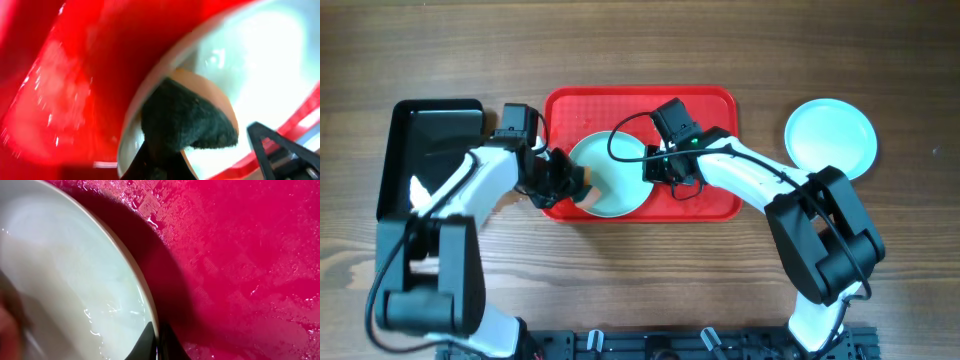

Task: Clean dirty plates on tray and stack at the side
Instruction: 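Keep scrubbing the plate with the left gripper's sponge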

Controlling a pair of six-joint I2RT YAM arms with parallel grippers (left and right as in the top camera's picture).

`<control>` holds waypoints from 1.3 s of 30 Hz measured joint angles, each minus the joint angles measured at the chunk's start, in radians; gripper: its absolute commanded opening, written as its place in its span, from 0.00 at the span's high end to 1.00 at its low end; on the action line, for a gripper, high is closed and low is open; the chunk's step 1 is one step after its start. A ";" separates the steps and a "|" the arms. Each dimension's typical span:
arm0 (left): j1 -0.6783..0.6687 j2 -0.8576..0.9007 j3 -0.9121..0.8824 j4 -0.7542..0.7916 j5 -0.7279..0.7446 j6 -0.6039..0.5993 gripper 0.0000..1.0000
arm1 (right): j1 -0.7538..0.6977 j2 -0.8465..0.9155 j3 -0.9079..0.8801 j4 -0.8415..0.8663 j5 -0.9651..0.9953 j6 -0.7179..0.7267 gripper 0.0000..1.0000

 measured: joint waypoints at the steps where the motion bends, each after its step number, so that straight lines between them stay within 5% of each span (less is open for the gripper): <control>1: -0.002 -0.023 -0.001 -0.010 -0.011 0.000 0.96 | 0.000 0.000 0.000 0.000 0.000 0.000 0.96; 8: -0.048 -0.126 -0.001 -0.009 -0.087 0.000 0.96 | 0.000 0.000 0.000 0.001 0.000 0.000 0.96; 26: -0.332 -0.019 -0.002 0.140 -0.364 -0.084 0.96 | -0.001 0.000 0.000 0.002 0.000 0.000 0.96; 39: -0.352 0.024 0.009 0.047 -0.538 -0.089 0.96 | -0.001 0.000 0.000 0.002 0.000 0.000 0.96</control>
